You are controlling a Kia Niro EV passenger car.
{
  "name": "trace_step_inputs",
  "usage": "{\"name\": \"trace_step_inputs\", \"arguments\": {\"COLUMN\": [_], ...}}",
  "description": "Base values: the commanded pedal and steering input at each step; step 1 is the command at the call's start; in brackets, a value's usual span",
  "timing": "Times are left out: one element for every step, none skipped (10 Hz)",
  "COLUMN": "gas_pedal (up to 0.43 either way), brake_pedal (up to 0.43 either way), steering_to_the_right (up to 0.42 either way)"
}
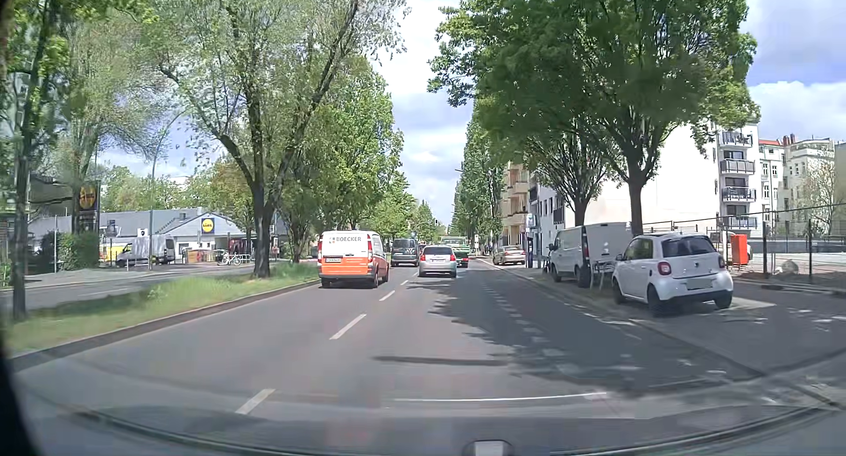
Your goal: Follow the waypoints while adhering to traffic rules and regulations
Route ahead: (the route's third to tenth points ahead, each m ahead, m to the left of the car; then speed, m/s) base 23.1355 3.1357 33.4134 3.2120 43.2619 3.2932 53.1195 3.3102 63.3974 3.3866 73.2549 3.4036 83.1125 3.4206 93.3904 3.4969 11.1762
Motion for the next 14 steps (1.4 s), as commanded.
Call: {"name": "trace_step_inputs", "arguments": {"gas_pedal": [0.028,0.028,0.020,0.020,0.000,0.000,0.000,0.000,0.000,0.000,0.000,0.000,0.000,0.000], "brake_pedal": [0.018,0.018,0.024,0.018,0.018,0.018,0.018,0.018,0.018,0.018,0.018,0.018,0.018,0.024], "steering_to_the_right": [-0.001,-0.001,-0.001,-0.001,0.000,0.000,-0.001,0.000,0.000,-0.001,-0.001,-0.001,-0.001,-0.002]}}
